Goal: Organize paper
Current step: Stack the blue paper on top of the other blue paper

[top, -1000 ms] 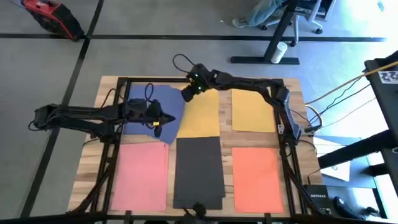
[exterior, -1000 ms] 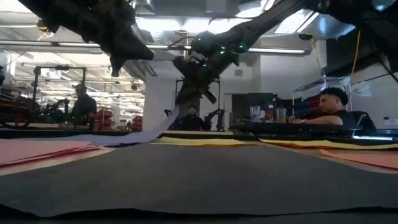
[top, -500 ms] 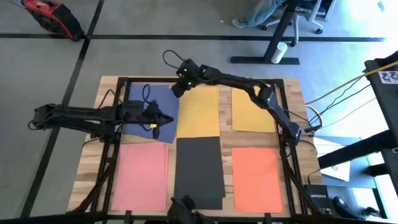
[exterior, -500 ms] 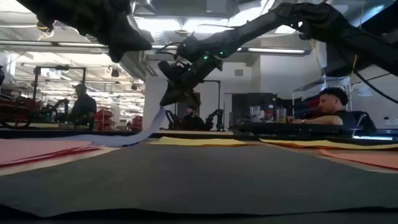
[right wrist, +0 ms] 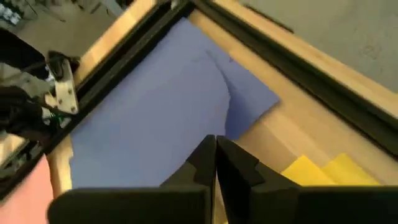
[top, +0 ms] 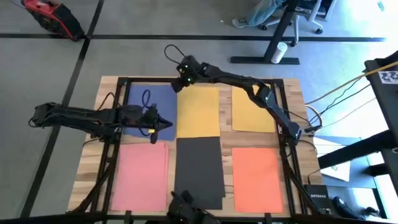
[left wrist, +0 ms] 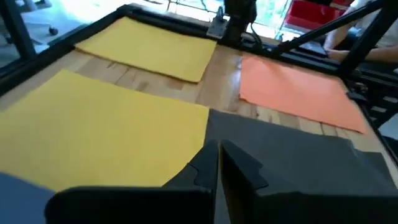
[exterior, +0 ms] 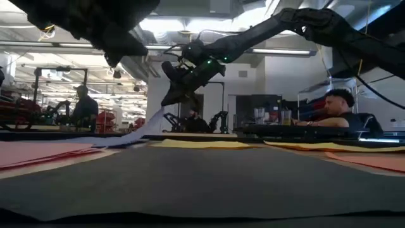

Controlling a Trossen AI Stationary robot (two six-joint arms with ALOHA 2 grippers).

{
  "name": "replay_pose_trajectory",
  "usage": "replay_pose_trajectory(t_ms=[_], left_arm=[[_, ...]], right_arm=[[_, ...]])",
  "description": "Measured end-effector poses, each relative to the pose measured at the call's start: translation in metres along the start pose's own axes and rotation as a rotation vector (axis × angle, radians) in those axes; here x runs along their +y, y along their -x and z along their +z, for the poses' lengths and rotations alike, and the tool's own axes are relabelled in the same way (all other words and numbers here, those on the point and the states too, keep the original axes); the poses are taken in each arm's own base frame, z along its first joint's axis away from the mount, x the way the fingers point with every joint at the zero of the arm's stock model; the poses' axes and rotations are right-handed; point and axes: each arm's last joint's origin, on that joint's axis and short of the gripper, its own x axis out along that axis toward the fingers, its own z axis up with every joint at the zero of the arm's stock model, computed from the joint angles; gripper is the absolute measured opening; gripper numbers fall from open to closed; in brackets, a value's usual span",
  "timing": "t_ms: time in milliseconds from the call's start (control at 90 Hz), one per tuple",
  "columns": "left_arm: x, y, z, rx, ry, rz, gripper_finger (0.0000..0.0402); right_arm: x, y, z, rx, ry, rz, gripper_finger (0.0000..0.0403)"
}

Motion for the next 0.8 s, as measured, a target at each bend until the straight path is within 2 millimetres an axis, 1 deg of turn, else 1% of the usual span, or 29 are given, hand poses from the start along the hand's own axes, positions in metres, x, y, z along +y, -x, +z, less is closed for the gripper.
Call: replay_pose_trajectory(t_ms=[144, 289, 411, 522, 589, 667, 733, 800], left_arm=[[0.003, -0.003, -0.012, 0.050, 0.018, 0.019, 0.0001], [0.009, -0.008, -0.025, 0.159, -0.001, 0.138, 0.0001], [0.017, -0.023, -0.035, 0.239, 0.006, 0.202, 0.0001], [0.026, -0.038, -0.046, 0.302, 0.021, 0.274, 0.0001], [0.032, -0.044, -0.052, 0.330, 0.034, 0.340, 0.0001], [0.037, -0.050, -0.057, 0.355, 0.041, 0.372, 0.0001], [0.041, -0.054, -0.061, 0.375, 0.045, 0.388, 0.0001], [0.045, -0.059, -0.064, 0.377, 0.056, 0.401, 0.0001]], right_arm=[[0.000, 0.000, 0.001, 0.000, -0.010, 0.017, 0.0000], [0.002, 0.000, 0.001, -0.005, 0.005, 0.028, 0.0007], [0.002, 0.000, 0.002, -0.014, 0.007, 0.032, 0.0027], [0.002, 0.000, 0.002, -0.012, 0.006, 0.031, 0.0054], [0.002, 0.000, 0.002, -0.011, 0.006, 0.032, 0.0071], [0.002, 0.000, 0.002, -0.011, 0.013, 0.034, 0.0087], [0.003, 0.000, 0.001, -0.004, 0.034, 0.047, 0.0090], [0.003, 0.000, 0.001, 0.005, 0.053, 0.068, 0.0079]])
